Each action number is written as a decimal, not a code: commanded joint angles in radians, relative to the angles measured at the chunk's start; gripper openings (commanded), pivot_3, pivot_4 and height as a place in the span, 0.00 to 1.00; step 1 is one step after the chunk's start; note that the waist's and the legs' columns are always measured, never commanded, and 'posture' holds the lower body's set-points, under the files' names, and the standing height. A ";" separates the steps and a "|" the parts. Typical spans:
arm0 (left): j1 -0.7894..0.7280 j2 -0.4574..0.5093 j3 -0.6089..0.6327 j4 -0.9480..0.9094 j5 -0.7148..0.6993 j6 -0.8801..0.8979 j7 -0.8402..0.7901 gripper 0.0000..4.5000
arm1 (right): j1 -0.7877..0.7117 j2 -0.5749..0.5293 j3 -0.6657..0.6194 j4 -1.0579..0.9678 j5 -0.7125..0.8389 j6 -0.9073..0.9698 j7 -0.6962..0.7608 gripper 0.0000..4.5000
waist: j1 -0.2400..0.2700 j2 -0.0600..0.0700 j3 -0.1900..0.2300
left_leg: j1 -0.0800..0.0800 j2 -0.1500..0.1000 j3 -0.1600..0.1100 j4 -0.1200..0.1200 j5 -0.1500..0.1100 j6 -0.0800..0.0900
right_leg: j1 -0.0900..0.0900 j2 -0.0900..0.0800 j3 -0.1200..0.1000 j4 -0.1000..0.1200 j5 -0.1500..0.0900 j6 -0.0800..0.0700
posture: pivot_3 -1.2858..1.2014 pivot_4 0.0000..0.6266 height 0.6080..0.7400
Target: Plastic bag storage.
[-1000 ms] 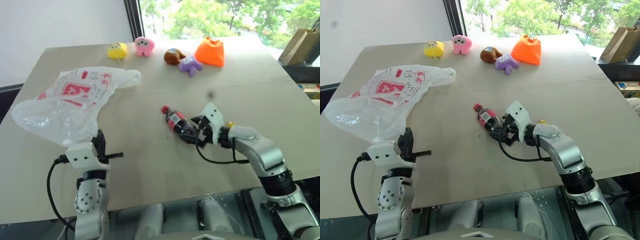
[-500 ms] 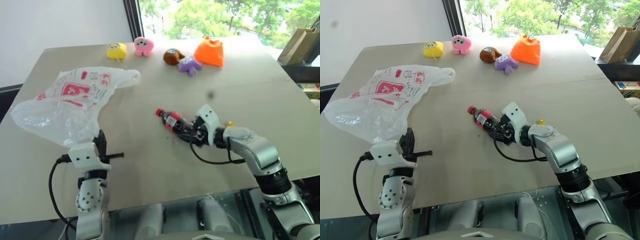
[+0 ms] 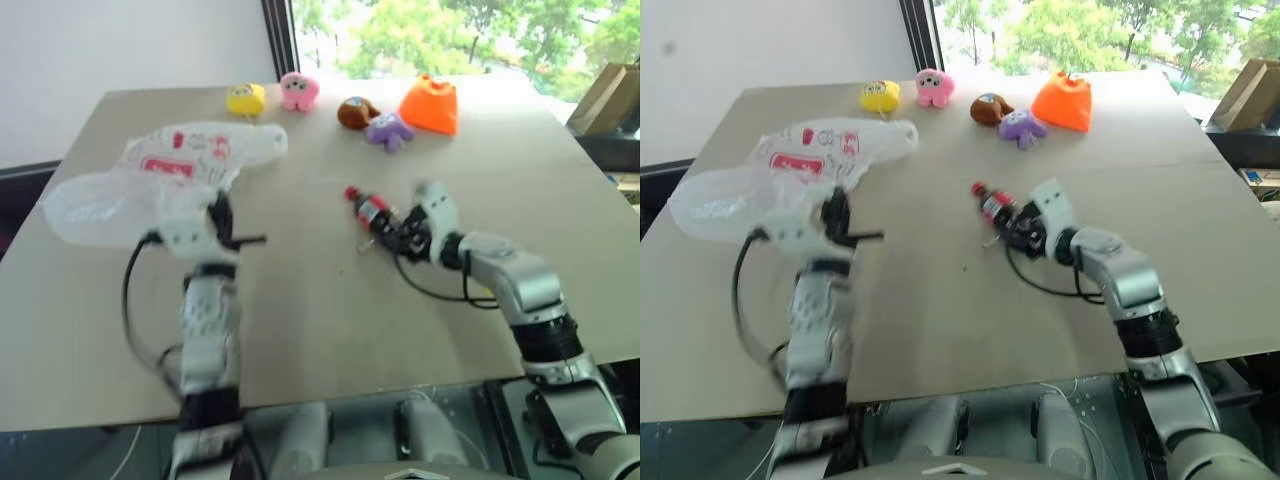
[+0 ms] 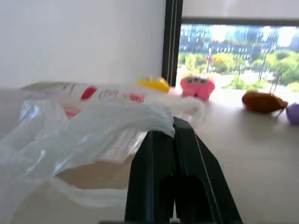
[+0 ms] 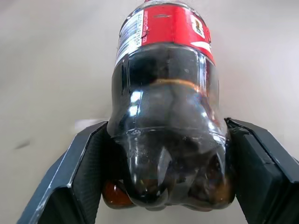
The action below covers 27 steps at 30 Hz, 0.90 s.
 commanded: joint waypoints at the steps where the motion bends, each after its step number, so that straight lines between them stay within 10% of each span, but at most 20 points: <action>1: -0.151 -0.026 -0.087 0.130 -0.013 -0.039 -0.102 0.00 | -0.058 -0.036 -0.104 0.000 0.000 -0.067 -0.024 0.69 | -0.002 0.000 0.000 | -0.004 0.000 0.000 0.002 0.002 -0.003 | -0.004 0.000 0.000 0.000 0.000 0.000 | 0.52 0.24 1.00; 7: -0.197 -0.065 -0.323 0.147 -0.073 0.007 -0.465 0.00 | -0.084 -0.120 -0.226 0.019 0.000 -0.090 -0.058 0.69 | -0.041 0.001 -0.001 | -0.023 -0.001 0.003 -0.004 0.002 -0.005 | -0.024 -0.003 0.001 -0.001 0.000 0.001 | 0.52 0.24 1.00; 12: -0.005 0.109 -0.448 -0.094 -0.145 0.149 -0.729 0.00 | -0.060 -0.197 -0.304 -0.021 0.060 -0.043 -0.012 0.69 | -0.085 0.004 0.000 | -0.025 -0.002 0.010 -0.008 0.002 -0.005 | -0.031 -0.007 0.003 0.000 -0.001 0.002 | 0.52 0.24 1.00; 20: 0.192 0.290 -0.241 -0.372 -0.145 0.167 -0.639 0.00 | 0.037 -0.343 -0.171 -0.202 0.216 0.108 0.297 0.69 | -0.079 0.007 0.002 | -0.018 -0.002 0.012 0.003 0.000 0.001 | -0.030 -0.005 0.008 0.017 -0.001 0.002 | 0.52 0.24 1.00; 27: 0.322 0.260 -0.116 -0.603 -0.171 0.219 -0.449 0.00 | -0.034 -0.263 -0.003 -0.239 0.270 0.120 0.389 0.69 | -0.060 0.007 0.002 | -0.019 0.000 0.008 0.014 0.000 0.001 | -0.026 -0.002 0.006 0.020 -0.001 0.002 | 0.52 0.24 1.00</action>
